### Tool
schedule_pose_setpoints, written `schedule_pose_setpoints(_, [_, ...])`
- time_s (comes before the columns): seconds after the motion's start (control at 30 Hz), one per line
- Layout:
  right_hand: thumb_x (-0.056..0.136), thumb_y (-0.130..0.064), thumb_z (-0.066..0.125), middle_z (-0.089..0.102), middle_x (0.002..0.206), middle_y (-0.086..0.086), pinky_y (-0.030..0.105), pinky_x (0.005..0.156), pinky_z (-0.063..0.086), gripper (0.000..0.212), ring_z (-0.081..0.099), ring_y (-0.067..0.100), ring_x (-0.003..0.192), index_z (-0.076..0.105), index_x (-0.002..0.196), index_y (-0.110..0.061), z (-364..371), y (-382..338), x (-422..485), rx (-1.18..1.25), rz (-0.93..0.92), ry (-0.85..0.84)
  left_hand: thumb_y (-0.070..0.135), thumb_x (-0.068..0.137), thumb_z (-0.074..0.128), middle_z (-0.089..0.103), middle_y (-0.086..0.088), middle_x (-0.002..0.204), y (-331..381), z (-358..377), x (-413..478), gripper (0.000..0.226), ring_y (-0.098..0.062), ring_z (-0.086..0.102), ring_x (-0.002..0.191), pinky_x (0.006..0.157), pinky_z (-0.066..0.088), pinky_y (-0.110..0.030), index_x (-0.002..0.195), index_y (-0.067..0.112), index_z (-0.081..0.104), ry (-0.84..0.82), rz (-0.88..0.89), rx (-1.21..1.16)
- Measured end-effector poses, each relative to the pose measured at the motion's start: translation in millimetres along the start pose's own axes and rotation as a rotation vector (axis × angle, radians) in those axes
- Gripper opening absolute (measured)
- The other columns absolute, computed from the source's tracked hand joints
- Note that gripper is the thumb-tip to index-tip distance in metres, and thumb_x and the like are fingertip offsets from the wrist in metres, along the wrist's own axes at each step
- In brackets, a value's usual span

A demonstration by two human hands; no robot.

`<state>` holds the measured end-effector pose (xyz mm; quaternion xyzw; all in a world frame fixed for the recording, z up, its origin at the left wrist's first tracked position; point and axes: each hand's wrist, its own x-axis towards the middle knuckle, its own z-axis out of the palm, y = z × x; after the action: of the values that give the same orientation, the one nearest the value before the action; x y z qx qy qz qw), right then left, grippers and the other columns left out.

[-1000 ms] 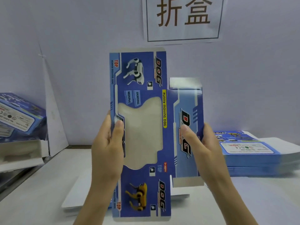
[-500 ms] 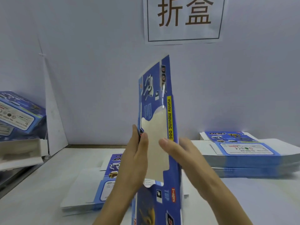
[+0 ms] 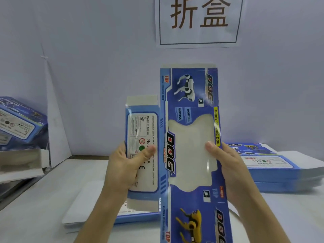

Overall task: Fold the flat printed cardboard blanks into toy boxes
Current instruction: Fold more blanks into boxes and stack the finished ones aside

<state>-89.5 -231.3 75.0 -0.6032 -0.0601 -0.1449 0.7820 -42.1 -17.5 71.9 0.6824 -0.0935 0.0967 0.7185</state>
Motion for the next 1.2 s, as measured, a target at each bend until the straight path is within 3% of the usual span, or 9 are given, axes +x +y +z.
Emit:
schedule_pose_setpoints(0.13, [0.061,-0.049,0.070,0.076,0.088,0.003,0.030,0.052,0.058,0.041,0.074,0.023,0.076,0.069,0.094,-0.025,3.7,-0.3,-0.7,-0.079,-0.060,0.032,0.050,0.058,0.071,0.076,0.001,0.090,4.7,-3.2,-1.6,0.058,-0.020,0.074,0.075,0.059,0.059,-0.036,0.109,0.026,0.060,-0.102,-0.006,0.001])
schedule_pose_setpoints(0.23, [0.062,-0.044,0.070,0.076,0.088,0.003,0.029,0.052,0.057,0.047,0.074,0.023,0.075,0.066,0.102,-0.020,4.5,0.5,-1.4,-0.059,-0.062,0.046,0.041,0.061,0.072,0.076,0.003,0.087,6.5,-4.9,-2.1,0.047,-0.019,0.074,0.073,0.058,0.060,-0.036,0.104,0.025,0.062,-0.055,0.014,-0.015])
schedule_pose_setpoints(0.33, [0.057,-0.049,0.072,0.076,0.090,0.002,0.031,0.055,0.058,0.051,0.074,0.023,0.079,0.067,0.100,-0.022,4.1,0.1,-1.1,-0.093,-0.064,0.028,0.045,0.060,0.072,0.076,0.002,0.088,8.3,-4.9,-2.7,0.051,-0.020,0.074,0.074,0.061,0.060,-0.038,0.106,0.026,0.062,-0.076,0.009,-0.010])
schedule_pose_setpoints(0.4, [0.057,-0.047,0.072,0.076,0.092,0.002,0.032,0.057,0.059,0.043,0.074,0.023,0.081,0.072,0.094,-0.027,2.9,0.7,-0.3,-0.094,-0.062,0.015,0.047,0.057,0.072,0.076,0.002,0.089,8.8,-4.8,-3.7,0.053,-0.021,0.074,0.075,0.062,0.060,-0.040,0.105,0.027,0.062,-0.073,0.018,-0.009])
schedule_pose_setpoints(0.6, [0.061,-0.041,0.072,0.076,0.091,0.004,0.032,0.056,0.060,0.048,0.074,0.024,0.080,0.066,0.104,-0.020,2.4,1.1,0.2,-0.078,-0.039,0.030,0.048,0.053,0.072,0.076,0.004,0.089,8.8,-4.4,-4.0,0.054,-0.019,0.074,0.075,0.058,0.059,-0.035,0.103,0.029,0.063,-0.076,0.050,-0.019])
schedule_pose_setpoints(0.77, [0.059,-0.040,0.074,0.076,0.092,0.005,0.033,0.057,0.059,0.051,0.074,0.026,0.080,0.066,0.104,-0.019,0.4,1.3,0.4,-0.050,-0.023,0.036,0.043,0.062,0.071,0.076,0.004,0.089,8.1,-2.1,-7.1,0.043,-0.018,0.074,0.074,0.053,0.058,-0.029,0.102,0.030,0.064,-0.072,0.077,-0.018])
schedule_pose_setpoints(1.2, [0.059,-0.043,0.073,0.076,0.093,0.003,0.032,0.057,0.059,0.053,0.074,0.024,0.081,0.065,0.106,-0.020,-2.4,0.8,0.4,-0.060,-0.071,0.044,0.047,0.063,0.067,0.076,0.003,0.091,11.4,0.0,-10.4,0.046,-0.018,0.073,0.078,0.056,0.059,-0.033,0.106,0.029,0.063,-0.088,0.097,-0.056])
